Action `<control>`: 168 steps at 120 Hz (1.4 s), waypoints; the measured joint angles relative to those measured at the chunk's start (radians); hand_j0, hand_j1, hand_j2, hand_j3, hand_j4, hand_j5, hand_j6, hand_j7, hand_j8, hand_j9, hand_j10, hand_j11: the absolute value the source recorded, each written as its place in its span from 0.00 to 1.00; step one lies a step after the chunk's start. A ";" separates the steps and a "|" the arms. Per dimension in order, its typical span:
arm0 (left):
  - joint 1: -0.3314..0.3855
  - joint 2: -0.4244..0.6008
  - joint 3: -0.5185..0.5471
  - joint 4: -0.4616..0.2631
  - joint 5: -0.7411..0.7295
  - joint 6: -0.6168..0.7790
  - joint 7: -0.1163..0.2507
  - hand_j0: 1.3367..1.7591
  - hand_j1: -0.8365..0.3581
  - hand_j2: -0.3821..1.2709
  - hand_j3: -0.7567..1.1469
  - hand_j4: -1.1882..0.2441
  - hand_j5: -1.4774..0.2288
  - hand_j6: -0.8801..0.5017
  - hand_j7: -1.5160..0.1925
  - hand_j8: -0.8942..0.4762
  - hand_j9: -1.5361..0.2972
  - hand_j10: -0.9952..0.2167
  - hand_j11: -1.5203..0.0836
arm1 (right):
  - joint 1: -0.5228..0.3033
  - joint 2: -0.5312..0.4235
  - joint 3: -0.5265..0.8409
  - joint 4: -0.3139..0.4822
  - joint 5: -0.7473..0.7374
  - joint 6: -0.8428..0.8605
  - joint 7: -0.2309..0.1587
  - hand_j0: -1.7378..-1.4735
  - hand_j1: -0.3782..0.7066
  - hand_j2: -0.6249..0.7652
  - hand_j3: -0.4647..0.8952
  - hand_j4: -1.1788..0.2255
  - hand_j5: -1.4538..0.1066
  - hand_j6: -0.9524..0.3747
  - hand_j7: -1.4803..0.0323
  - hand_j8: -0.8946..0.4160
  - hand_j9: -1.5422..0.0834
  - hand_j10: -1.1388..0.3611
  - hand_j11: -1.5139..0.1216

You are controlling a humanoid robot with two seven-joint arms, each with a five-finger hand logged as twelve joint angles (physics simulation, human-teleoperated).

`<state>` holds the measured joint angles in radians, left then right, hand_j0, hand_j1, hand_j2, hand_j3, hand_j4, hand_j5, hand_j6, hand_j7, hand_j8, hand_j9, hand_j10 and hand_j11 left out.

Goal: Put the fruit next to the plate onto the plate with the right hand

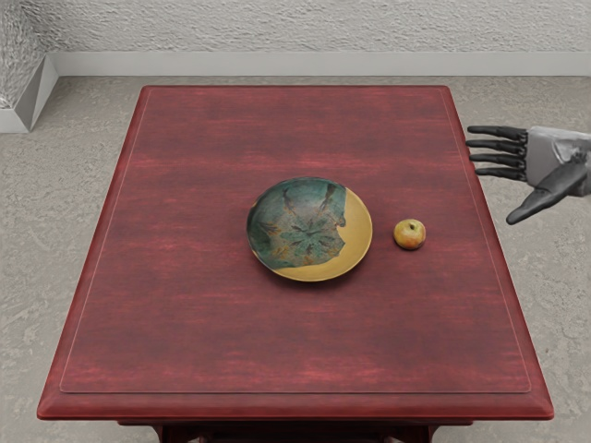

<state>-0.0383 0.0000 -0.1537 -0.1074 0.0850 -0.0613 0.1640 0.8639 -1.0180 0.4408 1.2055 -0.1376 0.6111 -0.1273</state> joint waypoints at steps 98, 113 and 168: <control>0.000 0.000 0.000 0.000 0.000 0.000 0.000 0.76 0.75 0.26 0.40 0.66 0.68 0.46 0.70 0.48 0.67 0.62 0.75 | -0.093 -0.011 0.189 0.468 -0.856 -0.272 -0.158 0.30 0.25 0.42 0.34 0.69 0.76 0.56 0.80 0.52 0.79 0.62 0.76; 0.000 0.000 0.000 0.000 0.000 0.000 0.000 0.76 0.75 0.26 0.40 0.66 0.68 0.46 0.70 0.48 0.67 0.62 0.75 | -0.091 0.084 0.159 0.468 -0.956 -0.346 -0.240 0.30 0.28 0.42 0.34 0.67 0.74 0.54 0.78 0.50 0.77 0.60 0.74; 0.000 0.000 0.000 0.000 0.000 0.000 0.000 0.76 0.75 0.26 0.40 0.66 0.68 0.46 0.70 0.48 0.67 0.62 0.75 | -0.078 0.341 0.060 0.365 -1.162 -0.495 -0.451 0.30 0.32 0.41 0.34 0.65 0.71 0.51 0.75 0.47 0.73 0.58 0.71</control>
<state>-0.0383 0.0000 -0.1536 -0.1074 0.0847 -0.0614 0.1641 0.7862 -0.6772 0.5011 1.5708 -1.3001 0.1158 -0.5780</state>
